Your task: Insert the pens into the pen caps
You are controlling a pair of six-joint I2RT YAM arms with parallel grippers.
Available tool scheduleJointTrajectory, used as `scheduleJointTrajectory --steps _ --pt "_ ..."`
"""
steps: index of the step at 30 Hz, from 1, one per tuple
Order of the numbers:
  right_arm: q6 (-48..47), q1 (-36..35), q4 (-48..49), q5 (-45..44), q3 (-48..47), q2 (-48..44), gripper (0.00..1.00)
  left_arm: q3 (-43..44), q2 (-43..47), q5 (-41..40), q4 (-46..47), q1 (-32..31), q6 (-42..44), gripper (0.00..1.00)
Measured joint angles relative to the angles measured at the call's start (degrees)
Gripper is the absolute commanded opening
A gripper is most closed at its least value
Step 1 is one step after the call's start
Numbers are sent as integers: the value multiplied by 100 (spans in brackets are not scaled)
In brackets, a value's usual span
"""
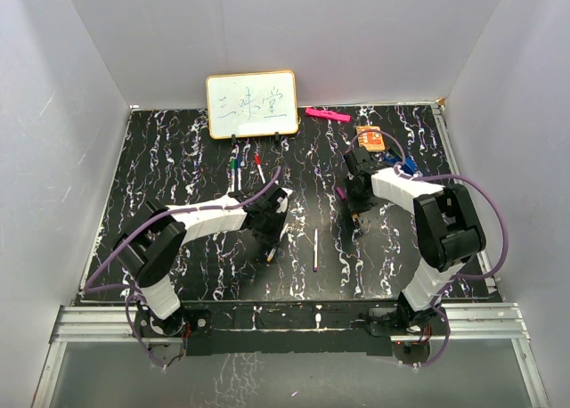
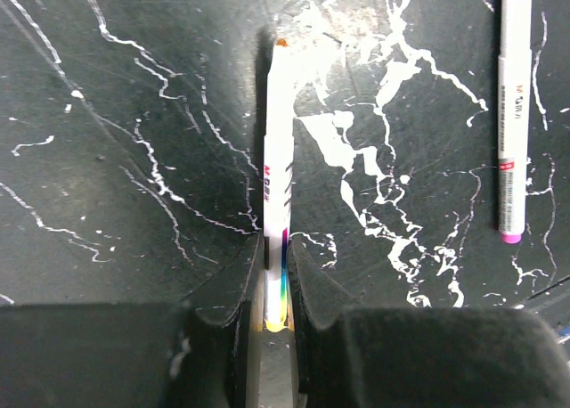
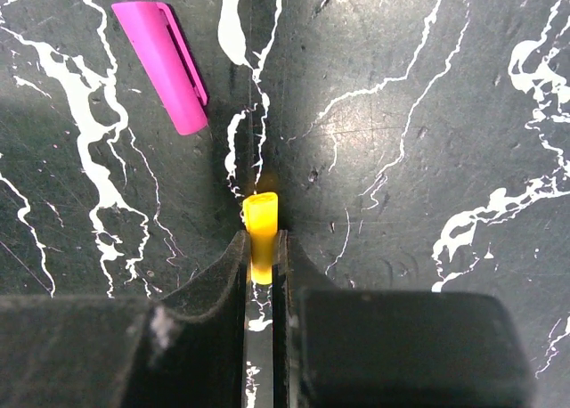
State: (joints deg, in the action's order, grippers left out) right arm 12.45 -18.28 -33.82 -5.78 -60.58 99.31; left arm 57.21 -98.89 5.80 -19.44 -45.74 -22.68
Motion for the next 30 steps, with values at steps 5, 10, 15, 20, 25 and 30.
scheduleJointTrajectory --steps 5,10,15,20,25,30 --pt "151 -22 -46 -197 96 -234 0 -83 116 -219 -9 52 63 0" --pt "315 -20 -13 -289 111 -1051 0 -195 258 -448 -37 83 122 0" --pt "450 -22 479 -166 111 -1921 0 -334 490 -634 -79 101 192 0" --pt "608 -22 1038 24 111 -2232 0 -501 1019 -664 129 105 214 0" --pt "857 -24 1718 264 210 -2404 0 -658 1600 -621 688 105 247 0" --pt "1099 -76 2529 595 494 -2616 0 -1019 2090 -518 1386 105 286 0"
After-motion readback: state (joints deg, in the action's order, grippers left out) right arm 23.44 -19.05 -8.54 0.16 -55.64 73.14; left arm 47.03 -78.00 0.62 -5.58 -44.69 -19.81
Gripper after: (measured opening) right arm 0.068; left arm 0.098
